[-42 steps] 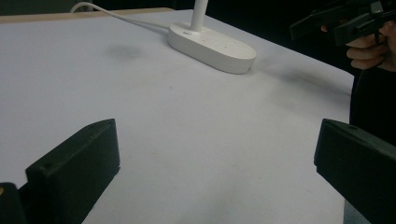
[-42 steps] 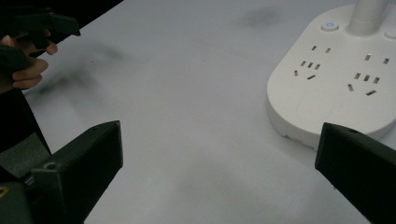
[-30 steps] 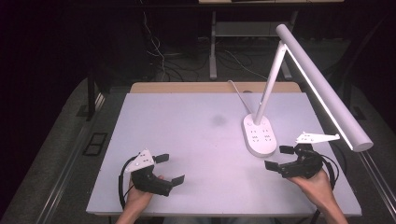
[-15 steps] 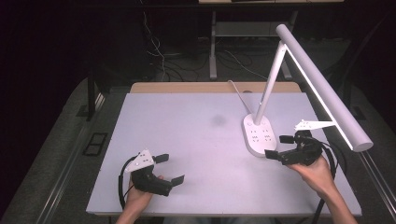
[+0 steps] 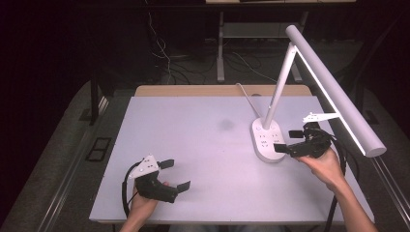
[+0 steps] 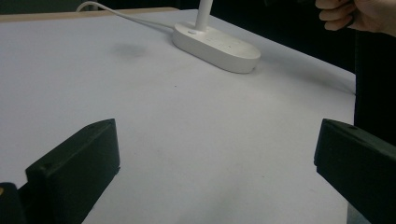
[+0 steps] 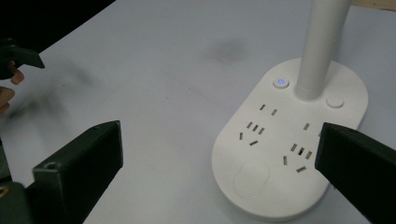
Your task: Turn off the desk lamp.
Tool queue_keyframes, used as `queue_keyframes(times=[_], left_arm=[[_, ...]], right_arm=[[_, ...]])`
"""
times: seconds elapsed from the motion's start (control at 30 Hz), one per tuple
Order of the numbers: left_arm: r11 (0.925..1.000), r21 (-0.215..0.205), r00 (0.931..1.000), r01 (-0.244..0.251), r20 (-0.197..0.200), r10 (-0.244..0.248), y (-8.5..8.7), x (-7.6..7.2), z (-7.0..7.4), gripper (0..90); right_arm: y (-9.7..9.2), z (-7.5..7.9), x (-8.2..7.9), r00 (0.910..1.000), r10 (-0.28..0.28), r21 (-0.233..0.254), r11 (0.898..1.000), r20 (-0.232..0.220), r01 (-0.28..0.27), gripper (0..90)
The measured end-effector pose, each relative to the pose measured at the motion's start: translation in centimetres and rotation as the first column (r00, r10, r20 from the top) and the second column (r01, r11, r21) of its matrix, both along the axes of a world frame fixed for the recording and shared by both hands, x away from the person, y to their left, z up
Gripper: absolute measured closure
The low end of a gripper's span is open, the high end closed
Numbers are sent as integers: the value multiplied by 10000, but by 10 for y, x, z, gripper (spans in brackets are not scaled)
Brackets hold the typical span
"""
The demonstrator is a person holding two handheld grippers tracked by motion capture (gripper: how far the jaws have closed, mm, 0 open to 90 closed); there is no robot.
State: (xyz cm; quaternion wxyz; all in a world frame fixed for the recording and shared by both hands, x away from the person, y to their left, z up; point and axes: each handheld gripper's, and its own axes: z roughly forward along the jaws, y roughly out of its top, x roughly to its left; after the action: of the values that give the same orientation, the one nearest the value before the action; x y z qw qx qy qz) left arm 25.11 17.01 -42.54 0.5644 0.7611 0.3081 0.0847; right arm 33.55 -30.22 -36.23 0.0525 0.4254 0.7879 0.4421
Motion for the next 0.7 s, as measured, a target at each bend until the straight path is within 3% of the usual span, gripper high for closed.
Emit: queue_keyframes(times=[0.3,0.63,0.7], left_arm=[[10000,5,10000,4,1,-4,0,0,0,0],[10000,8,10000,17,10,-17,0,0,0,0],[10000,-4,10000,9,17,-9,0,0,0,0]], right_arm=[[-6,-2,20,9999,-72,-40,10000,-85,72,9],[-12,0,39,9999,-137,12,9999,-52,137,163],[-13,1,42,9999,-119,-17,9999,-78,119,240]])
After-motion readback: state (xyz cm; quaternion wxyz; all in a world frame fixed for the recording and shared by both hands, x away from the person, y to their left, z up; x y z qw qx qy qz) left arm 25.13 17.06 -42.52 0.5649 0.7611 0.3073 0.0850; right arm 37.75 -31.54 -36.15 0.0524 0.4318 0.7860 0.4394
